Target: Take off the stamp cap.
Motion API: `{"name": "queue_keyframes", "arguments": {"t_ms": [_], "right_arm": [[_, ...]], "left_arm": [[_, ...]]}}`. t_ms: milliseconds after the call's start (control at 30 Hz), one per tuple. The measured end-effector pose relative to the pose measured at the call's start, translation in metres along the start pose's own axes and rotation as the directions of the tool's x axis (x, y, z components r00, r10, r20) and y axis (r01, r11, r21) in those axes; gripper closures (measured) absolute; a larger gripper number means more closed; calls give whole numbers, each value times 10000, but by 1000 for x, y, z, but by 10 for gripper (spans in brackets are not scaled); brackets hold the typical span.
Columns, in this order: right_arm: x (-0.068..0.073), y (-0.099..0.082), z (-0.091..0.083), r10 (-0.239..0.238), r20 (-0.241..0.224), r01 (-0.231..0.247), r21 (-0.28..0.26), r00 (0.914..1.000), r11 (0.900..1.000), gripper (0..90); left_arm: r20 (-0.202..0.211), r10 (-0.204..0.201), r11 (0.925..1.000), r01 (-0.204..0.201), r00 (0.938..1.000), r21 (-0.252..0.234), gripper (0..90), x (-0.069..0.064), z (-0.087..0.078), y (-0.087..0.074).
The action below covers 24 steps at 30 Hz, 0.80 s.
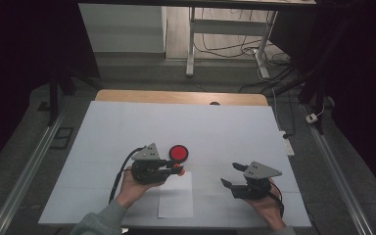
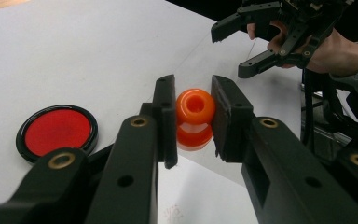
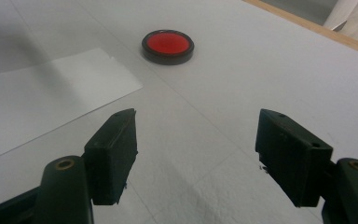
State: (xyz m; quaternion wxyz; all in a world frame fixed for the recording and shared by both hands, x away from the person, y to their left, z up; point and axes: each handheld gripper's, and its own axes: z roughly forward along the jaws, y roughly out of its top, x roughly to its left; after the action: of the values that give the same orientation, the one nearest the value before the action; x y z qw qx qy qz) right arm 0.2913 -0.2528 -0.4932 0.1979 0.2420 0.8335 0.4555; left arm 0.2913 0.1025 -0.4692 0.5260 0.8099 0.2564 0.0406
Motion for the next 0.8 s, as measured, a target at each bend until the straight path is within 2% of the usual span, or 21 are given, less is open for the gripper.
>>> {"name": "queue_keyframes", "arguments": {"t_ms": [33,367,800], "right_arm": [[1,0,2,59,-148,-60,-70,9999,10000,294],[12,5,15,-79,-518,79,-5,9986,10000,306],[22,11,25,4,-784,-14,-129,9969,9999,315]], "left_arm": [[2,8,10000,-8,10000,-3,727,0,0,0],[-15,-75,10000,74,10000,-61,726,4,0,0],[41,-66,10000,66,10000,-36,727,2,3,1]]}}
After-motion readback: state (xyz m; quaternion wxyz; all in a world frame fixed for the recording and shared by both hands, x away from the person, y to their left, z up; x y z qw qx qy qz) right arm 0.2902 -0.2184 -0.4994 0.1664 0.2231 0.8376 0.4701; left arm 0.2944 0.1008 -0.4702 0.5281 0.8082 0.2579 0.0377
